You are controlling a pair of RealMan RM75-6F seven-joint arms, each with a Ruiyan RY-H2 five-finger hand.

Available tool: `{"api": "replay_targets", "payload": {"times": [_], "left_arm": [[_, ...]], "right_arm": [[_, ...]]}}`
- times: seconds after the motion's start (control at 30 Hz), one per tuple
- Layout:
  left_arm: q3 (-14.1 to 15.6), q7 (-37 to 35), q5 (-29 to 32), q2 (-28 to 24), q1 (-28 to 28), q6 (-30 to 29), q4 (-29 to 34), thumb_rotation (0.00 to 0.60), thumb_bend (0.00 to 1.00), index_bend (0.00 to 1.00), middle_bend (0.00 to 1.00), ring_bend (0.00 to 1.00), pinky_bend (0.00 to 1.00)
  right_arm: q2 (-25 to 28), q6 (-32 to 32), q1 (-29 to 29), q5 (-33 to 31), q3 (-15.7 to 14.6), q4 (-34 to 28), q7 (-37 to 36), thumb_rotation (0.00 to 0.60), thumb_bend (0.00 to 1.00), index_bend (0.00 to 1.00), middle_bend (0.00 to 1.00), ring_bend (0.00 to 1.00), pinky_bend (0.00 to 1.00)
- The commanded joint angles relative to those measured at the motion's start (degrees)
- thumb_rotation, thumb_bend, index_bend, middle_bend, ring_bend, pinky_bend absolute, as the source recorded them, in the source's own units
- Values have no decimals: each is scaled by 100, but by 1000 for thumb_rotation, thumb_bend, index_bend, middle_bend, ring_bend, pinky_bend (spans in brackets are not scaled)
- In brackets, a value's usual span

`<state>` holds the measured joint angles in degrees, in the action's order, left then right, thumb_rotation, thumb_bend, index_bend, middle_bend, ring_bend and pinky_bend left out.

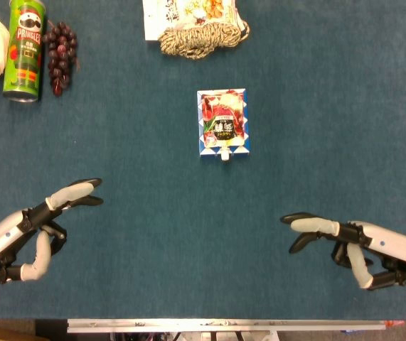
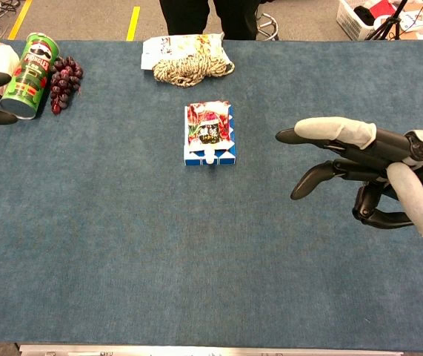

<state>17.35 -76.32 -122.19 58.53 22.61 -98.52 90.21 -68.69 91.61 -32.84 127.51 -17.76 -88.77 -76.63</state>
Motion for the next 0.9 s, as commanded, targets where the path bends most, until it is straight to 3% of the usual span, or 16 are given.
{"api": "replay_targets", "payload": {"times": [0.03,0.23,0.9], "left_arm": [[73,-215,-74,27,64,-106,-26,600,914,0,0,130,874],[175,-410,-143,42,143,-284,-102,600,914,0,0,130,874],[392,-368,11,102,246,-305,-166,600,914,0,0,132,874]], "right_arm": [[-68,115,-160,111,-148,97,-298,600,1000,0,0,222,996],[-150,225,-317,141,-320,252,-535,600,1000,0,0,223,996],[-210,420,-416,-70,-629,266,-334,600,1000,0,0,225,996]]}}
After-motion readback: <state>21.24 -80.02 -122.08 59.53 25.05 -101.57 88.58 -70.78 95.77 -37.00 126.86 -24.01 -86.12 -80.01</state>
